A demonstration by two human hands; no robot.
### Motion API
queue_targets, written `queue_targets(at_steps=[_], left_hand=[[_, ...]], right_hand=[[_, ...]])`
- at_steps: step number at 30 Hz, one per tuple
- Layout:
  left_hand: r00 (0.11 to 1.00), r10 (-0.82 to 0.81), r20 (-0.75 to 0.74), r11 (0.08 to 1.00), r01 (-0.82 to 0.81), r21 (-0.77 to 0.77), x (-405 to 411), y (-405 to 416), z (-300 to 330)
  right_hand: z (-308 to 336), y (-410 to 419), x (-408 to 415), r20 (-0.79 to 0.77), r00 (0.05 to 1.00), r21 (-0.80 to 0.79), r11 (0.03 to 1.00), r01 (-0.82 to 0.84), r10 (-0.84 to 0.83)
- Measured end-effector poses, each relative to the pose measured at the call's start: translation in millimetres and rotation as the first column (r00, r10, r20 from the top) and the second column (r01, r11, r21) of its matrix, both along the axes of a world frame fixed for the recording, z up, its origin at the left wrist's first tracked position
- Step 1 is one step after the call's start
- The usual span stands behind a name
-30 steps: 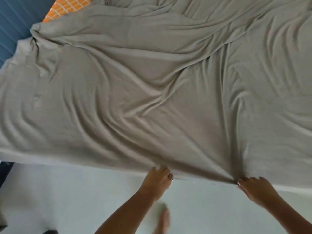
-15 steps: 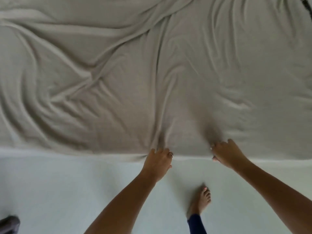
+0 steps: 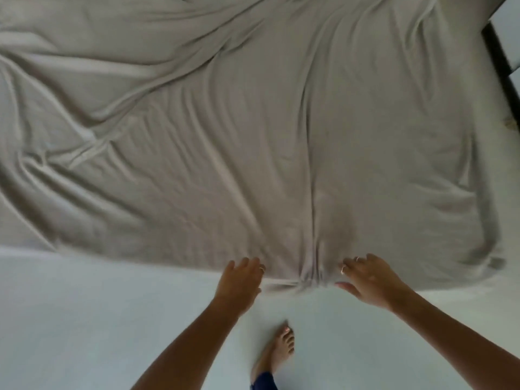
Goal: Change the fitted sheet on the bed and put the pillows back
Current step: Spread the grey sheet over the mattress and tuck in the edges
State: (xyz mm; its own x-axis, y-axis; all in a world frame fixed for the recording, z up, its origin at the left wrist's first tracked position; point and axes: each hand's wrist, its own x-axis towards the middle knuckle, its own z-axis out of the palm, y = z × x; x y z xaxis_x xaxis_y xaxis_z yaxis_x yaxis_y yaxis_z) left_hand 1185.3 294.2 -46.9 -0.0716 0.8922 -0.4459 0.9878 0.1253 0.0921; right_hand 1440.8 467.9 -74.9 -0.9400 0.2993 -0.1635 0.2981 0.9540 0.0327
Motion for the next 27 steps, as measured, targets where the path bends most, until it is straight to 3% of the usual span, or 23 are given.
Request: queue_targets(at_steps=[3,6,10,13,17,20,24,25,27], left_hand=[[0.997,0.029,-0.077,0.993,-0.037,-0.111,10.9,4.4,8.7],[0.993,0.064,-0.103,0.99,-0.077,-0.12,42.1,8.7,7.8],[0.981,0.185,-0.049,0.977,-0.189,-0.096,96.1,9.6,-3.0],[0.974,0.224,0.017,0.971,-0.222,-0.092,144.8,3.2,-7.9],[0.894,0.414,0.169,0.91,-0.411,-0.052,208.4,21.0,-5.6],[0.726,0.638,0.256,0.77,-0.606,-0.199,257.1,53.9,-8.1],[0.381,0.875,0.299,0.481,-0.763,-0.432,331.2,122.4,-13.4],[0.265,0.905,0.332,0.407,-0.765,-0.499,351.1,140.6,-12.0],[-0.133,0.924,0.359,0.167,-0.705,-0.689,395.4,183.8,2.5]], right_hand=[[8.4,25.5,47.4,0.15,0.982,0.096,0.99,0.101,-0.115],[1.9,39.3,79.6,0.222,0.972,0.063,0.996,0.065,-0.078],[-4.6,34.9,84.9,0.067,0.996,0.09,0.994,-0.061,0.055],[-10.2,38.4,116.6,-0.002,1.0,0.072,0.997,-0.025,0.025],[-1.7,70.7,185.5,-0.035,0.999,0.069,0.997,-0.028,0.031],[-1.1,98.5,219.6,-0.025,0.992,0.065,0.991,-0.118,0.12],[-7.2,155.9,258.8,-0.049,0.981,0.017,0.982,-0.187,0.188],[-3.6,171.2,267.2,-0.019,0.98,0.002,0.981,-0.196,0.196],[2.6,201.1,279.0,0.055,0.976,-0.032,0.977,-0.21,0.211]])
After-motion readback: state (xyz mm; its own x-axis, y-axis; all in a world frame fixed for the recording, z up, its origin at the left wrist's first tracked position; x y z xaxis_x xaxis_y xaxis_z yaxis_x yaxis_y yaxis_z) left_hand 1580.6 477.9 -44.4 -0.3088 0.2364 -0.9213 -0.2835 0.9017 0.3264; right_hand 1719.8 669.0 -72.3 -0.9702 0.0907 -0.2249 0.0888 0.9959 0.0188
